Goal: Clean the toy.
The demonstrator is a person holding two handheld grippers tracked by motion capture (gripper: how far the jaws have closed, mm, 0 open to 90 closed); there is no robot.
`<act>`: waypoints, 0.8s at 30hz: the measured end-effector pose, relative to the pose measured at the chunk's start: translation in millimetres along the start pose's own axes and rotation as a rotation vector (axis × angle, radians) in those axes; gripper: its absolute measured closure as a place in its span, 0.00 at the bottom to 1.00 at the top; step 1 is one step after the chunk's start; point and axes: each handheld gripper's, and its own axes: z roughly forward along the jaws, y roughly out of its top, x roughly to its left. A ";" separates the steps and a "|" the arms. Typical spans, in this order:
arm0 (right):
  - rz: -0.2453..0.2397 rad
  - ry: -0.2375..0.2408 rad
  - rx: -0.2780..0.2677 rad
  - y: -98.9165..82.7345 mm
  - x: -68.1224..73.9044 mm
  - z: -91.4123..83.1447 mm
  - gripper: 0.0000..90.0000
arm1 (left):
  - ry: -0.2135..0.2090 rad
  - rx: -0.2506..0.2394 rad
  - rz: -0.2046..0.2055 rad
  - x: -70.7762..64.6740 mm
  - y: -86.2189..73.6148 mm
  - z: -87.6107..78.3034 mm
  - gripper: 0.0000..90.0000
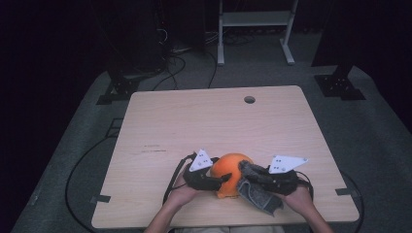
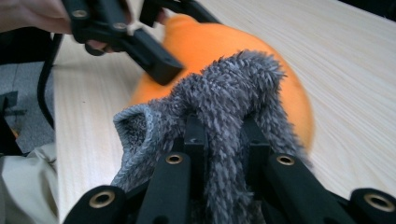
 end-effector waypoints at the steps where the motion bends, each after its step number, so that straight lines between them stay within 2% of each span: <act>1: 0.007 -0.016 0.004 -2.7 -4.7 -1.4 0.85 | 0.007 0.004 0.012 -0.4 -0.5 0.1 0.37; 2: 0.005 -0.052 0.024 -6.4 -11.0 -2.5 0.85 | 0.007 0.004 0.015 -0.4 -0.7 0.2 0.37; 3: 0.007 -0.067 0.039 -8.2 -15.0 -3.1 0.85 | 0.005 0.005 0.023 -0.5 -0.5 0.5 0.38; 4: 0.036 -0.065 0.037 -9.9 -20.9 -5.1 0.85 | 0.004 0.005 0.039 -1.8 -0.2 0.6 0.38; 5: 0.051 -0.063 0.024 -9.6 -23.7 -7.2 0.85 | 0.004 0.005 0.039 -1.8 -0.2 0.6 0.39; 6: 0.058 -0.059 0.004 -8.2 -25.4 -9.1 0.85 | -0.011 0.001 0.074 -3.7 0.1 0.4 0.39; 8: 0.070 -0.043 -0.036 -4.6 -27.0 -9.9 0.85 | -0.031 -0.003 0.105 -5.6 0.1 0.9 0.40; 12: 0.082 -0.023 -0.046 -2.3 -26.5 -2.4 0.85 | -0.042 0.001 0.111 -5.7 0.2 -1.4 0.39; 13: 0.079 -0.023 -0.045 -2.3 -24.9 -2.5 0.85 | -0.053 -0.003 0.102 -5.0 0.9 -2.6 0.37; 14: 0.068 -0.023 -0.043 -1.9 -22.3 -3.3 0.85 | -0.071 -0.002 0.076 -3.4 3.0 -4.0 0.31; 17: 0.047 -0.031 -0.045 -3.2 -12.9 -6.2 0.85 | -0.088 0.003 -0.047 0.8 9.7 -3.2 0.15; 18: 0.038 -0.048 -0.048 -3.8 -9.3 -6.8 0.85 | -0.089 0.023 -0.064 -0.1 9.9 -0.4 0.12; 19: 0.023 -0.063 -0.047 -3.5 -6.0 -6.7 0.85 | -0.090 0.047 -0.058 -2.6 8.6 4.0 0.12; 20: 0.009 -0.073 -0.041 -2.6 -3.5 -6.5 0.85 | -0.072 0.061 -0.041 -5.8 6.8 7.3 0.12; 21: 0.003 -0.080 -0.035 -1.4 -2.2 -6.4 0.85 | -0.057 0.053 -0.035 -8.0 5.7 8.4 0.16; 23: -0.007 -0.097 -0.031 -0.6 -1.1 -6.5 0.85 | -0.032 0.028 0.004 -10.3 6.8 5.8 0.29; 24: -0.010 -0.104 -0.035 -0.7 -0.8 -7.6 0.85 | -0.021 -0.016 0.046 -12.4 7.4 3.5 0.34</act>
